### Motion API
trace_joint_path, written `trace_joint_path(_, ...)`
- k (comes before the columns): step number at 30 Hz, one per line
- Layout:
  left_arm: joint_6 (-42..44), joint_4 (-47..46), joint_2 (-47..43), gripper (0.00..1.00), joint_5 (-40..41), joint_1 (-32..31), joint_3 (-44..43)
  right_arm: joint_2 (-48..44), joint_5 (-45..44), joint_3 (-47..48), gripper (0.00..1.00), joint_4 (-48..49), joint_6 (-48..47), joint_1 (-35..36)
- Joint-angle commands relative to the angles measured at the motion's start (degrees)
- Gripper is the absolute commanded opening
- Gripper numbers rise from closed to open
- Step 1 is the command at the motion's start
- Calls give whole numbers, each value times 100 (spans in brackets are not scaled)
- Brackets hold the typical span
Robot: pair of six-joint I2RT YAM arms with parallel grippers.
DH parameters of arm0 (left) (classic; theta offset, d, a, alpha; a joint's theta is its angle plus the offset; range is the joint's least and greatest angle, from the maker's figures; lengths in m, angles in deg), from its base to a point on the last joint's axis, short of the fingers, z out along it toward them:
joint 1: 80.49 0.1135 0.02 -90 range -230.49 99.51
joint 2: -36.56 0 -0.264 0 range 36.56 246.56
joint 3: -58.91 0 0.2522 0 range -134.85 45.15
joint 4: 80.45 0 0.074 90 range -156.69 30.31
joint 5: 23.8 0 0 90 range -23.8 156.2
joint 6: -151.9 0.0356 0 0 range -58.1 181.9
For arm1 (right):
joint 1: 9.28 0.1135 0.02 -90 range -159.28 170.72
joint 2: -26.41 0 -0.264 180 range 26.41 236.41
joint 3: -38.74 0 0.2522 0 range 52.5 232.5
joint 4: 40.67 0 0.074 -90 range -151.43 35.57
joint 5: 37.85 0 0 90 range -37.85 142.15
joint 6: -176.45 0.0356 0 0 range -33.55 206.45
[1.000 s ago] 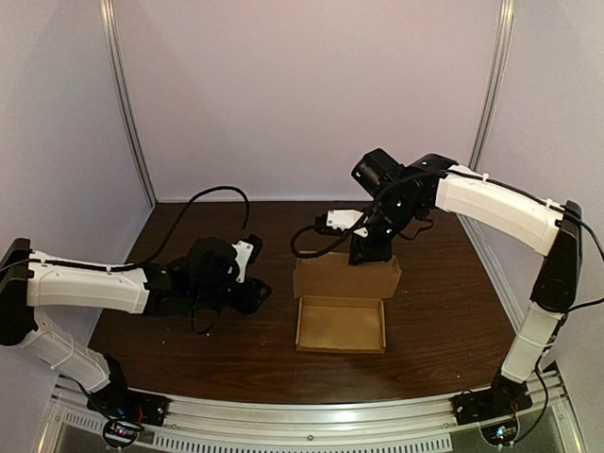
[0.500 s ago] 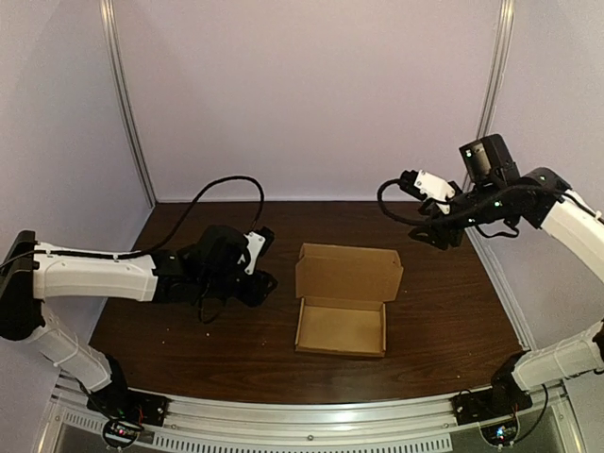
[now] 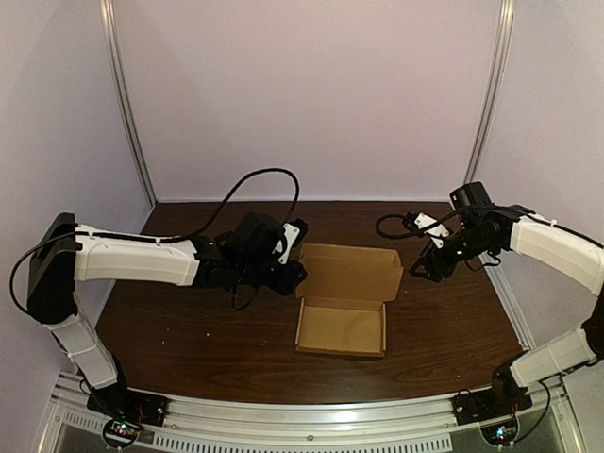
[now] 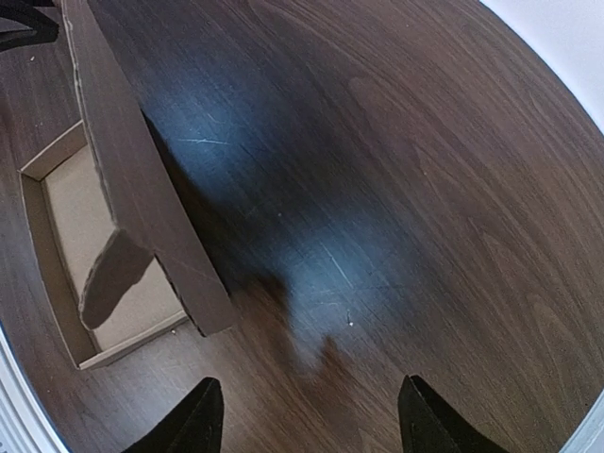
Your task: Fold the paper box
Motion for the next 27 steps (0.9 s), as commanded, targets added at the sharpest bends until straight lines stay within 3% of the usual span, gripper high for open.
trace_joint_path(1, -56, -72, 161, 37, 58, -64, -196, 211, 473, 36, 61, 369, 252, 8)
trace_joint_path(15, -581, -32, 378, 4, 460, -183, -380, 724, 901, 207, 35, 317, 629, 614)
trace_joint_path(17, -696, -14, 417, 3, 568, -212, -421, 732, 967, 235, 28, 292, 712, 687)
trace_joint_path(19, -859, 26, 471, 2, 738, -246, -452, 740, 818, 251, 13, 345, 859, 773)
trace_joint_path(22, -1227, 19, 518, 2, 998, -268, -464, 767, 522, 249, 4, 548, 1288, 804)
trace_joint_path(27, -1707, -2, 618, 2, 1555, -383, -543, 877, -77, 277, 0, 861, 1967, 917)
